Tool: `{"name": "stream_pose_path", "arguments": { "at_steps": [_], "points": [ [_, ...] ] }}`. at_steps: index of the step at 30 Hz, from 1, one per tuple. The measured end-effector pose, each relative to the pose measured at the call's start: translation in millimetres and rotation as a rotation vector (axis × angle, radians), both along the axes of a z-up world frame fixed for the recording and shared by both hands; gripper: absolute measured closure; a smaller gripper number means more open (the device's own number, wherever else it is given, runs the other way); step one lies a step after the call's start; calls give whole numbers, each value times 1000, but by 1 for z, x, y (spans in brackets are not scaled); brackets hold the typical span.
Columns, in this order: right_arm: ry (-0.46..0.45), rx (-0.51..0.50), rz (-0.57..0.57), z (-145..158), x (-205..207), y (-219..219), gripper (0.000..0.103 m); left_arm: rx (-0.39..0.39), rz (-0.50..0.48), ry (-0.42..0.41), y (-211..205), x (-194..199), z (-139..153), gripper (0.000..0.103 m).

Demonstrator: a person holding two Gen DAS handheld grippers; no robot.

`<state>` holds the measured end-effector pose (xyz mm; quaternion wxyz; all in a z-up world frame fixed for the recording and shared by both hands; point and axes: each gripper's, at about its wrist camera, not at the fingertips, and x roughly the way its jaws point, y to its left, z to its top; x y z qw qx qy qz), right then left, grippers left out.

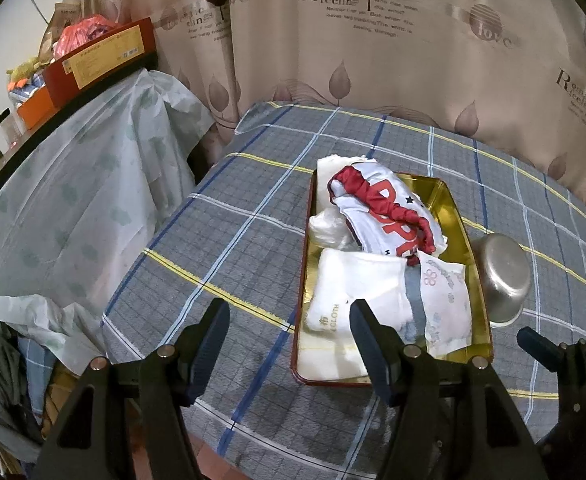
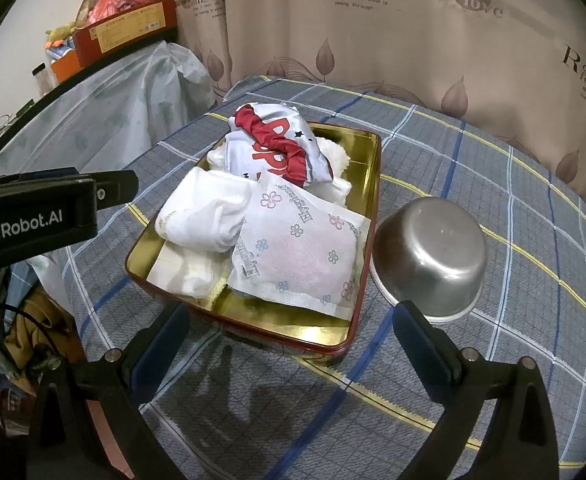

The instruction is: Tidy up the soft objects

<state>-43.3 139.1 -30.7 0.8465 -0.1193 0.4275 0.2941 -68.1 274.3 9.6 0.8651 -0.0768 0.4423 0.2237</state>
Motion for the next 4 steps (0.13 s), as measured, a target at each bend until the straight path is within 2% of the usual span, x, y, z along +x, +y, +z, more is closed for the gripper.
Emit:
{"name": "stream_pose_path", "arguments": {
  "at_steps": [4],
  "points": [
    [0, -1, 0, 0, 0, 1, 2, -5, 4, 0, 0, 0, 0, 39]
  ]
}}
